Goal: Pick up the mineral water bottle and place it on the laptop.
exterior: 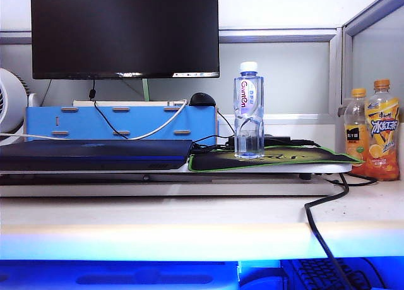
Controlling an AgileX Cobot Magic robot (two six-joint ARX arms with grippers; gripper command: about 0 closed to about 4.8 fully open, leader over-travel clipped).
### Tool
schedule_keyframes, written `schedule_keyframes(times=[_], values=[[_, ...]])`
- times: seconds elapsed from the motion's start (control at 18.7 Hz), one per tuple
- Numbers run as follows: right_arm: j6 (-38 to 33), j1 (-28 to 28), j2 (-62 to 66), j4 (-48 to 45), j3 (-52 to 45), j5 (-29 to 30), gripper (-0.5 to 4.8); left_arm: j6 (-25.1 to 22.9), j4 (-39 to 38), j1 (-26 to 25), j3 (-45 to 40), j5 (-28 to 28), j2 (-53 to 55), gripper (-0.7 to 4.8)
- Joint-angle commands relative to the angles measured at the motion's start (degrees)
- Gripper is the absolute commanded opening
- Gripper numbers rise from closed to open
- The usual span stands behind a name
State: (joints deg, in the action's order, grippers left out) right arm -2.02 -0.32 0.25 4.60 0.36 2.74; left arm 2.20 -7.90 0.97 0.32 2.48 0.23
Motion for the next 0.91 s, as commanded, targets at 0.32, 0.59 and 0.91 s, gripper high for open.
schedule_keyframes(times=[0.32, 0.59, 0.91], values=[[-7.93, 0.04, 0.24, 1.46, 10.82, -0.07, -0.05, -0.04, 0.22, -0.07, 0.07, 0.13, -0.02, -0.02], [-10.14, 0.02, 14.80, 10.05, 23.65, 2.32, -0.05, -0.04, 0.20, -0.07, 0.07, 0.13, -0.02, -0.02], [-9.62, 0.48, 47.56, 11.63, 42.93, 18.56, -0.05, -0.04, 0.22, -0.07, 0.07, 0.15, -0.02, -0.02]])
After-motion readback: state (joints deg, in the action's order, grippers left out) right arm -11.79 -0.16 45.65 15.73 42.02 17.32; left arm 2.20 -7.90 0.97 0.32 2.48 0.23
